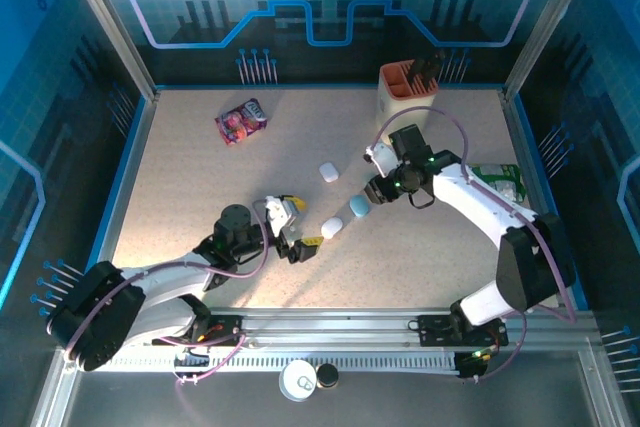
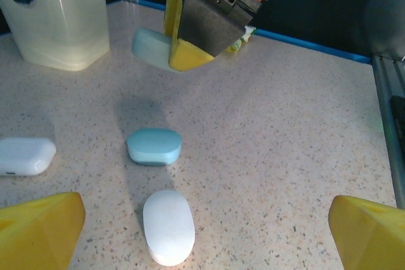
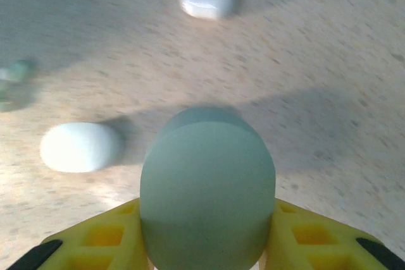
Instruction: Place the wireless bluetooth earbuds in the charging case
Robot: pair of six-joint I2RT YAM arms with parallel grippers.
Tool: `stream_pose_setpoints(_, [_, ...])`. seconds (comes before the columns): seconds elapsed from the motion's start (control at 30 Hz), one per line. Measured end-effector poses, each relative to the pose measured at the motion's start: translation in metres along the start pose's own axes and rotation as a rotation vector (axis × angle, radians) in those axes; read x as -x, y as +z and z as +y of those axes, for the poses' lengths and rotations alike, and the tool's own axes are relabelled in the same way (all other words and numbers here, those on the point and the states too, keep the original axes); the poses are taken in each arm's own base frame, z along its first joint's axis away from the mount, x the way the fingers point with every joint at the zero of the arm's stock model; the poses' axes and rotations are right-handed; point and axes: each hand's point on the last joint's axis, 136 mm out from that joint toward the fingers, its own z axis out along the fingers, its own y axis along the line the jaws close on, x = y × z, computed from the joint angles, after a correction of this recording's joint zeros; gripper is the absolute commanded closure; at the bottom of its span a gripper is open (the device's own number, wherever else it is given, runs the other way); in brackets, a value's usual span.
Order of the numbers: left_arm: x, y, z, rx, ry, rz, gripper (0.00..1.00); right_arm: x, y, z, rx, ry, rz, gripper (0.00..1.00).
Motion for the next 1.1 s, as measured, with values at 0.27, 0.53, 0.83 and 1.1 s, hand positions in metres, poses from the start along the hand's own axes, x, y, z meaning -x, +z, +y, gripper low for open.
stream_pose_setpoints(0.27, [0.01,-0.005,-0.025,-0.138,0.004,0.015,0.01,0.0,-0.015,0.087,0.224,-0.261,-0.057,0.66])
stream_pose_setpoints(0.53, [0.004,-0.014,-0.044,-0.232,0.012,0.062,0.02,-0.013,-0.032,0.14,0.372,-0.465,-0.075,0.67])
stream_pose_setpoints(0.83, [0.009,-0.016,-0.057,-0.32,-0.026,0.092,0.16,-0.024,-0.046,0.174,0.468,-0.592,-0.044,0.67])
stream_pose_setpoints(1.1, [0.014,-0.013,-0.06,-0.347,-0.079,0.09,0.32,-0.025,-0.04,0.181,0.486,-0.615,-0.02,0.67])
